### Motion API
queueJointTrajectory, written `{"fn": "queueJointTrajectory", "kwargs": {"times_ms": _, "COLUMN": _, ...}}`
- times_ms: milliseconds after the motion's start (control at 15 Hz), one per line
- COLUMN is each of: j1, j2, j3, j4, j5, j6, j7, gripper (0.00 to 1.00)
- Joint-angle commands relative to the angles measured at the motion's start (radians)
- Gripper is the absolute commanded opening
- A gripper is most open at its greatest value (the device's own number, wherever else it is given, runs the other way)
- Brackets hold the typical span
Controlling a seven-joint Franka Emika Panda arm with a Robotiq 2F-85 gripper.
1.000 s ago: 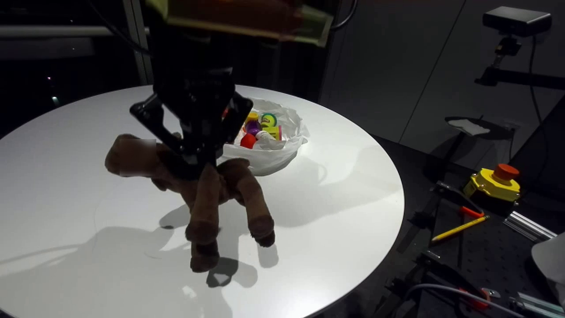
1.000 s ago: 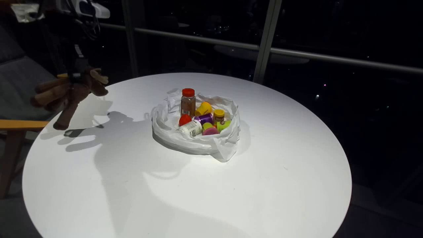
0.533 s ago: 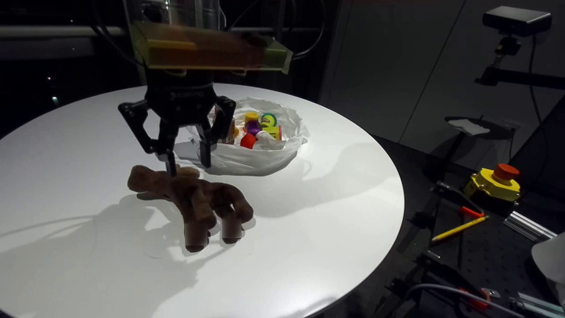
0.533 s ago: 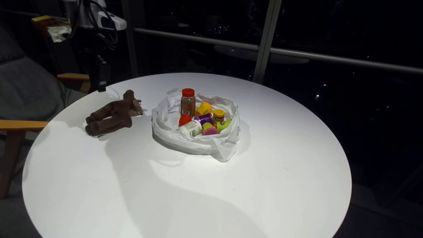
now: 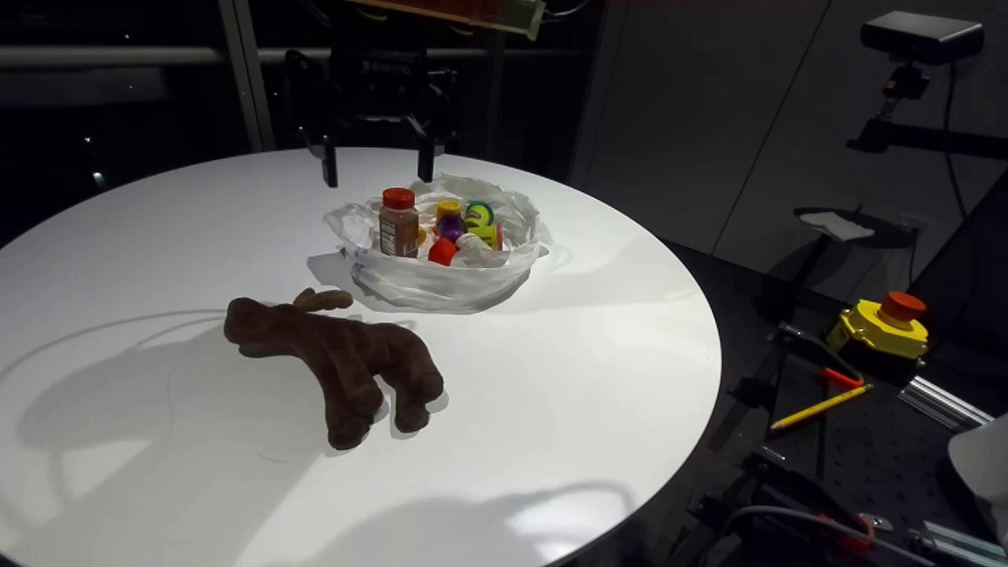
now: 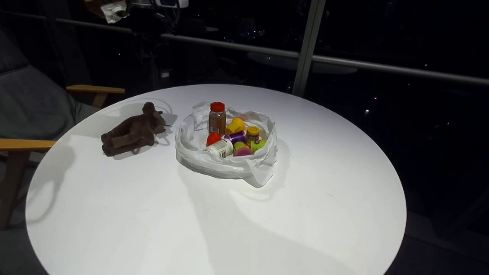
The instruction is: Remove all the objects from the plastic and put them on the table.
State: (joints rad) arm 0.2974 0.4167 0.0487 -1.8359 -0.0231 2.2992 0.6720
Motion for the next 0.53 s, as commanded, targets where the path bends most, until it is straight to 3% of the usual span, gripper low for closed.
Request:
{"fn": "queueJointTrajectory", "kwargs": {"times_ms": 0, "j1": -0.02, "j2": 0.037, "j3": -0.041, "j4": 0.066, "j5": -0.093, "j6": -0.082, "j7": -0.048, "gripper": 1.0}}
{"fn": "queueJointTrajectory", "kwargs": {"times_ms": 200, "j1": -0.036, "j2": 0.065, "j3": -0.065, "j4": 0.124, "j5": -0.165, "j6": -0.127, "j7": -0.101, "gripper": 1.0}}
{"fn": "queueJointTrajectory", "kwargs": {"times_ms": 467, "j1": -0.059, "j2": 0.097, "j3": -0.057, "j4": 0.187, "j5": -0.156, "j6": -0.118, "j7": -0.199, "gripper": 1.0}}
